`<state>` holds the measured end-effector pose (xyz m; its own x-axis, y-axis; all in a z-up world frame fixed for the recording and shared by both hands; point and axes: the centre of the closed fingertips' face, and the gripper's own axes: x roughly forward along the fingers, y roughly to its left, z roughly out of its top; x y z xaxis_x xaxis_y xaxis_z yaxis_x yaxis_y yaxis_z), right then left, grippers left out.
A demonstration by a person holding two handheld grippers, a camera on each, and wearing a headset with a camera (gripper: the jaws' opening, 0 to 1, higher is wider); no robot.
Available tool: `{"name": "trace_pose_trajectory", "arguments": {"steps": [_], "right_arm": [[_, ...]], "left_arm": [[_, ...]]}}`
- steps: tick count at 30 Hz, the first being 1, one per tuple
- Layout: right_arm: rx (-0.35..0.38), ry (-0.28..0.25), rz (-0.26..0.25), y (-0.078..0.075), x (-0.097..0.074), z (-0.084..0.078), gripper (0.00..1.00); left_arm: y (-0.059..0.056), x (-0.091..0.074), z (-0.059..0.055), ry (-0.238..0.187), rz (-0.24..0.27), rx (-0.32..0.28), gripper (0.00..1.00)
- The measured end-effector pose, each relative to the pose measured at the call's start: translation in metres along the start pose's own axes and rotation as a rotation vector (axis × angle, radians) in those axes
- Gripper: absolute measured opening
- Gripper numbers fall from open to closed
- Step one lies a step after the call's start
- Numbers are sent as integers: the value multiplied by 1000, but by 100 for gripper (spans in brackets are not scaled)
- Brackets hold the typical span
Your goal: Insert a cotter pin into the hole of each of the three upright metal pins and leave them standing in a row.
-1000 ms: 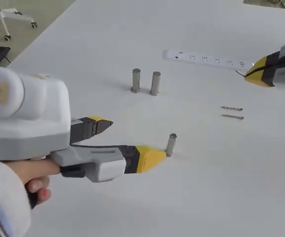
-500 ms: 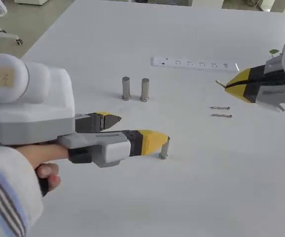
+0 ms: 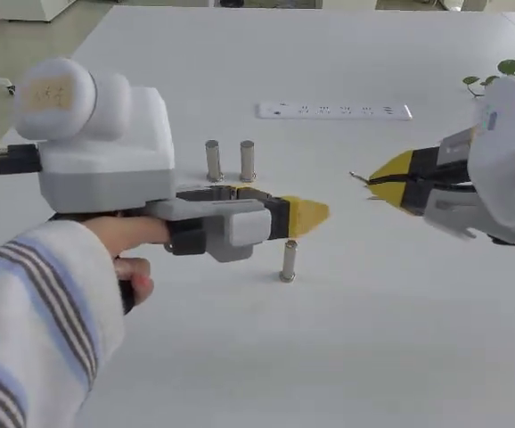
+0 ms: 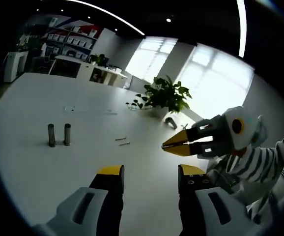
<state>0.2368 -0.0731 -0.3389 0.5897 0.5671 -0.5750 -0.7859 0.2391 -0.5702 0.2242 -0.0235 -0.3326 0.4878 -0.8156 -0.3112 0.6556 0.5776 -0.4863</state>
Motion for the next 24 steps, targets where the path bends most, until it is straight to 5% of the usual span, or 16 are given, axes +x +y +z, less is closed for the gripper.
{"name": "trace_pose_trajectory", "arguments": {"steps": [14,24], "right_arm": [[-67,-37,14,19,1,25,0],[-79,-44,17,25,3,28,0]], "left_arm": [[-14,9,1,11,-78,-33,14],[-16,11,-5,28,-83,-61,6]]}}
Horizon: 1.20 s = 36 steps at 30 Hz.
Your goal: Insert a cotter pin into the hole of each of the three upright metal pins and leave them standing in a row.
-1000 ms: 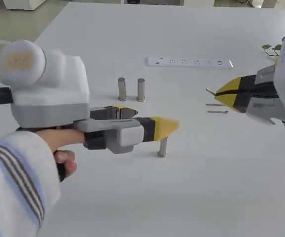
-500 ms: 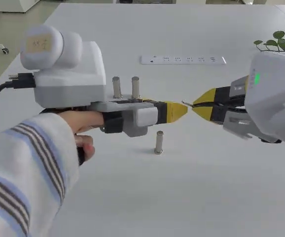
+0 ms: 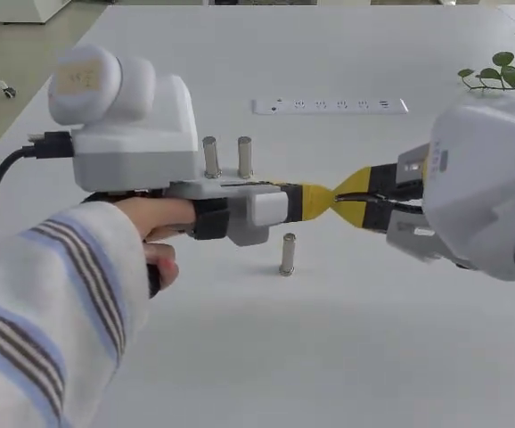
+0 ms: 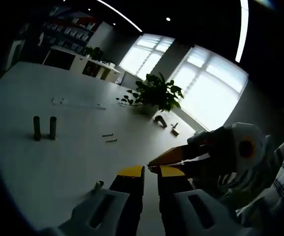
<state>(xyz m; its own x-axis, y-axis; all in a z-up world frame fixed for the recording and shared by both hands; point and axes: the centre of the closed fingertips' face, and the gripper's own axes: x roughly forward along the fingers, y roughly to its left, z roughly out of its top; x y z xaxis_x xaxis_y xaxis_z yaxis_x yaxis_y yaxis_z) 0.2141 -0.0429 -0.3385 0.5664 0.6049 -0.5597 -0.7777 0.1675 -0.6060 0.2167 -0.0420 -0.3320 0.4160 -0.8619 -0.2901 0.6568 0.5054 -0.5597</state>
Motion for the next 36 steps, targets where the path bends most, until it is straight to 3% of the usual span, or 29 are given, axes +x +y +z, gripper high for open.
{"name": "trace_pose_trajectory", "arguments": {"steps": [10,15,25,36], "right_arm": [[7,-7,-13,3,0,2,0],[12,-13,-15,3,1,4,0],[-5,-19,-13,7,1,7,0],[-25,-39,-23,2,0,10,0]], "left_arm": [[1,-2,-3,10,-3,-35,0],[2,-3,-4,12,1,-83,0],[0,-6,-8,37,5,-109,0],[0,-8,-3,3,36,-105,0]]}}
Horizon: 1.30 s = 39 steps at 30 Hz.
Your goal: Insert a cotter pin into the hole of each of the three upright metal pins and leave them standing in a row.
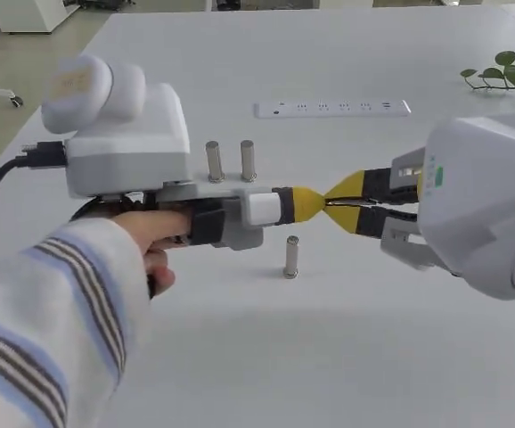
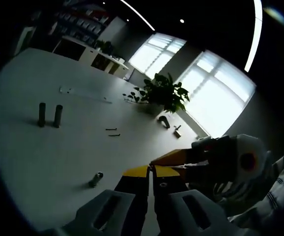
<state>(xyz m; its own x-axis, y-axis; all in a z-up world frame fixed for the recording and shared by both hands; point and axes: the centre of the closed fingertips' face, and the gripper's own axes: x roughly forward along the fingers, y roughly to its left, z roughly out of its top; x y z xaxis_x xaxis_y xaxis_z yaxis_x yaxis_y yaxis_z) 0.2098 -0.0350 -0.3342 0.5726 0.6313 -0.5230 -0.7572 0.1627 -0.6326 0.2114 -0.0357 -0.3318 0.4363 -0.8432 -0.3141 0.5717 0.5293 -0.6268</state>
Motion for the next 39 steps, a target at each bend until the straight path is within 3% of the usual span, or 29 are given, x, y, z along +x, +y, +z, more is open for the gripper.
{"name": "trace_pose_trajectory", "arguments": {"steps": [6,9,12,17,22,27,30,37,39], "right_arm": [[-7,-9,13,5,1,0,0],[-5,-12,19,7,1,-1,7],[47,-11,34,8,0,-5,8],[212,-50,88,9,-3,-8,15],[371,-83,187,15,-6,-12,24],[472,-114,265,21,-10,-15,23],[561,-149,347,31,-14,-10,21],[729,-230,423,32,-21,0,18],[745,-260,440,30,-24,4,17]], "left_arm": [[1,-1,-4,14,10,19,0],[2,-3,-5,18,14,25,0],[1,-5,-5,20,13,52,0],[-2,-10,-5,28,2,131,0],[-5,-13,-7,52,-16,257,0],[-9,-15,-11,70,-34,315,0],[-10,-16,-15,88,-41,352,0],[-26,-22,-11,83,-85,482,0],[-32,-23,-9,78,-106,514,0]]}}
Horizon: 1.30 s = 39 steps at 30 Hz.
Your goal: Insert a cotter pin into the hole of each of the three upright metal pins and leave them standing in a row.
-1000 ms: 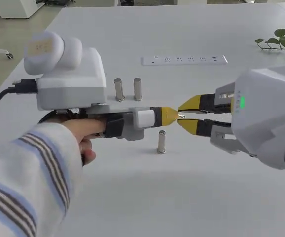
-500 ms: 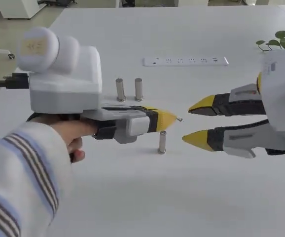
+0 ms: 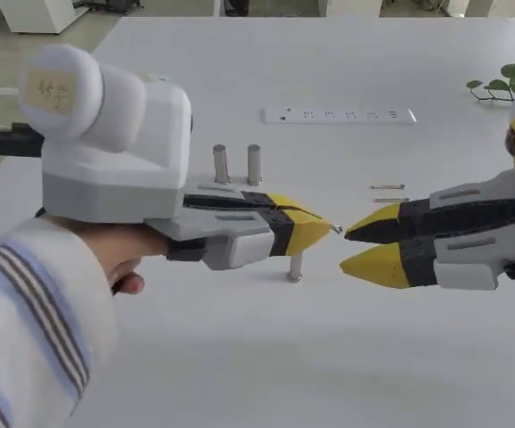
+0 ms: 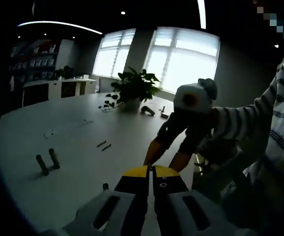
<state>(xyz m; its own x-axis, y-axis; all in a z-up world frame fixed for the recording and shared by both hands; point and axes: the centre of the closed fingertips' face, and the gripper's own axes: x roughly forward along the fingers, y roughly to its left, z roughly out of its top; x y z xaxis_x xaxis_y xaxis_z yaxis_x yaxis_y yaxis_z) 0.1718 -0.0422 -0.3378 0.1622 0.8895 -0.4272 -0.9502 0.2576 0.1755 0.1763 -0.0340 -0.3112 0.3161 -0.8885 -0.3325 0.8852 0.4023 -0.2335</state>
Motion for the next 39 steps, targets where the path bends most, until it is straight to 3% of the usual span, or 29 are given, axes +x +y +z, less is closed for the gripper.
{"name": "trace_pose_trajectory", "arguments": {"steps": [4,9,11,22,29,39], "right_arm": [[33,-40,30,3,-1,8,11],[38,-55,34,3,-2,12,8],[38,-58,40,5,-2,13,8],[25,-47,58,12,-1,10,4],[9,-34,74,21,0,8,0],[-21,-5,91,29,3,5,0]], "left_arm": [[-5,-1,10,-28,-23,106,0],[-11,-1,7,6,-46,249,0],[-12,0,6,2,-52,233,0],[-18,0,-1,6,-89,300,0],[-21,2,-9,37,-102,355,0],[-21,1,-19,76,-107,337,0]]}}
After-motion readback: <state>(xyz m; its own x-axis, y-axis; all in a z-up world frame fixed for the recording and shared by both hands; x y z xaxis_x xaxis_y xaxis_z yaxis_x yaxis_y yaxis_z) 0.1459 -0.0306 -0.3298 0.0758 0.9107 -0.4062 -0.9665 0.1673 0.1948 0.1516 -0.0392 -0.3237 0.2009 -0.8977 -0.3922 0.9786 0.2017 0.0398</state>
